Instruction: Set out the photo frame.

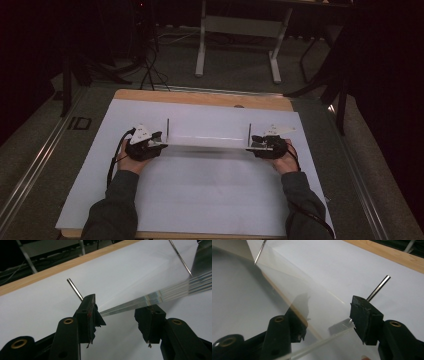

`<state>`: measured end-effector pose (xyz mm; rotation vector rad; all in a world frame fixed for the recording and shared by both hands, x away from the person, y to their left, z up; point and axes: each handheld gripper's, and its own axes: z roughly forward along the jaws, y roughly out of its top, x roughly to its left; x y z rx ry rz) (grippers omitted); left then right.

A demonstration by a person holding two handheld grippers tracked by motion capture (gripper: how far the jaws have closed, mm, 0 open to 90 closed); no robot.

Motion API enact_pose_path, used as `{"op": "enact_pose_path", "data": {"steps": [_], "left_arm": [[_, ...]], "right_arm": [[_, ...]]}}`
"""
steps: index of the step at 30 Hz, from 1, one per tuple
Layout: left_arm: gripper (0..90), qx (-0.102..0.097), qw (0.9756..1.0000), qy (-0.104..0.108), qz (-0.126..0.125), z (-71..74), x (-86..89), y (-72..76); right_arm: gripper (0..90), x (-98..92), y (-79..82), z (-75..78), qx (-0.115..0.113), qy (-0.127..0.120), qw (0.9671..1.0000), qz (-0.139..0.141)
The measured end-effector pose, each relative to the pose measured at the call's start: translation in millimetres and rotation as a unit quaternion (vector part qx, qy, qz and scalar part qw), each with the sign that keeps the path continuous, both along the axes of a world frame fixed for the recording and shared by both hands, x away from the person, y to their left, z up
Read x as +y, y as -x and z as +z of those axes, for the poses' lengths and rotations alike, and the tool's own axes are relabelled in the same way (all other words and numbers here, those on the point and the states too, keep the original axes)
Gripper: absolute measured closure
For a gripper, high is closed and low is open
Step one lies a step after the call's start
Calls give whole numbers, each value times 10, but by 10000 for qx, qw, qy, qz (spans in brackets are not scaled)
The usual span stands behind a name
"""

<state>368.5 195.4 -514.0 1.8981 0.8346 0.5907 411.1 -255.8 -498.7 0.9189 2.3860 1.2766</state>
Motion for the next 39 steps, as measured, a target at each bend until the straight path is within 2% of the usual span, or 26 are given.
{"op": "enact_pose_path", "data": {"steps": [5,6,10,19,28,35,39], "left_arm": [[506,-31,10000,23,-63,36,-27,-35],[502,31,9999,101,-47,39,-14,-70],[492,47,9997,251,-2,25,-2,-98],[490,41,9995,318,41,28,-1,-121],[494,50,9993,358,115,51,-10,-162],[493,84,9991,385,182,62,-15,-187],[491,83,9991,379,187,64,-16,-209]], "right_arm": [[464,0,-27,18,35,-55,10000,-40],[466,2,-35,25,58,-67,9999,-54],[469,4,-47,35,85,-103,9999,-89],[466,4,-71,49,176,-140,9997,-118],[437,-21,-116,31,342,-383,9985,-202],[390,-29,-127,10,301,-376,9982,-349],[392,-26,-112,1,158,-364,9986,-360]]}}
